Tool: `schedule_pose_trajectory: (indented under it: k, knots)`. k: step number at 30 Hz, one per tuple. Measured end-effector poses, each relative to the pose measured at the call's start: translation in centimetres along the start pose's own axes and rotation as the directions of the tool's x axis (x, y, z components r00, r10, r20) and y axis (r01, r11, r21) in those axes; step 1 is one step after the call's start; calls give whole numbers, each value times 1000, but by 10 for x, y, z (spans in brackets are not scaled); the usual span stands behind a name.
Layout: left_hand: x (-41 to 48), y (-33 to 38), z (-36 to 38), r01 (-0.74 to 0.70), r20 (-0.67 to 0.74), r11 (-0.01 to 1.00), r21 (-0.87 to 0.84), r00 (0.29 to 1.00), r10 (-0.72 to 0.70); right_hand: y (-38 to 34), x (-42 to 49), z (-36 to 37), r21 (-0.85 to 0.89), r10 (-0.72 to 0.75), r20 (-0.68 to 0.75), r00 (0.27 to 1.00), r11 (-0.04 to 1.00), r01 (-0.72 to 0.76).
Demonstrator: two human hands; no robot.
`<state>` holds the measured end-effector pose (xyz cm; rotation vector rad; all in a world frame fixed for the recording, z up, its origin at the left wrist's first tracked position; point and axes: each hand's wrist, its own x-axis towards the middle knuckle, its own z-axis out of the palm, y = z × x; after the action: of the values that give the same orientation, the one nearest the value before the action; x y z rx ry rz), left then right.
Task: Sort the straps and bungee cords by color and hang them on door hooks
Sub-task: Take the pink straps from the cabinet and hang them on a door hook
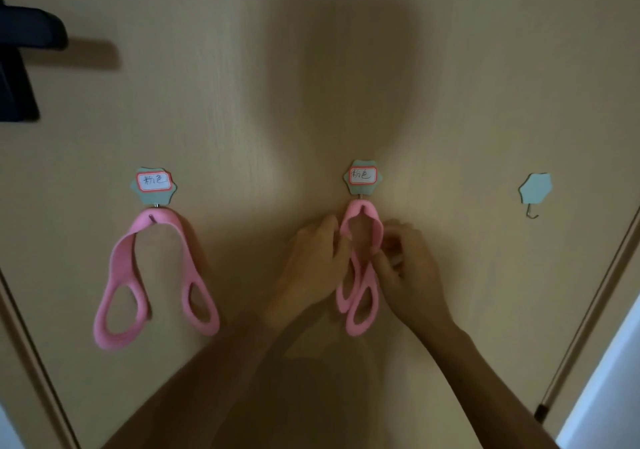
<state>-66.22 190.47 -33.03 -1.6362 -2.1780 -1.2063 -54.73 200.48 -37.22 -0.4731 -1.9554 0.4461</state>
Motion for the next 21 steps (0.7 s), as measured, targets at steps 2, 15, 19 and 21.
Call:
schedule_pose_trajectory:
  k: [2,15,19,21]
  knots:
    - [-3,-4,-4,-3,-18,1000,1,1000,3,0,-2,-2,10,-1,-16,1000,1000,1]
    - [-13,-20,-17,-8,34,998,70,999,5,-4,-11,-5,12,64,-66,996,998,-63]
    - [-27,-32,-17,6,105,999,54,994,-12,-2,-27,3,17,162,-32,986,987,-162]
    - [-35,-38,-16,28,130,998,54,991,-35,-1,-38,9,-2,228,-13,974,974,-228]
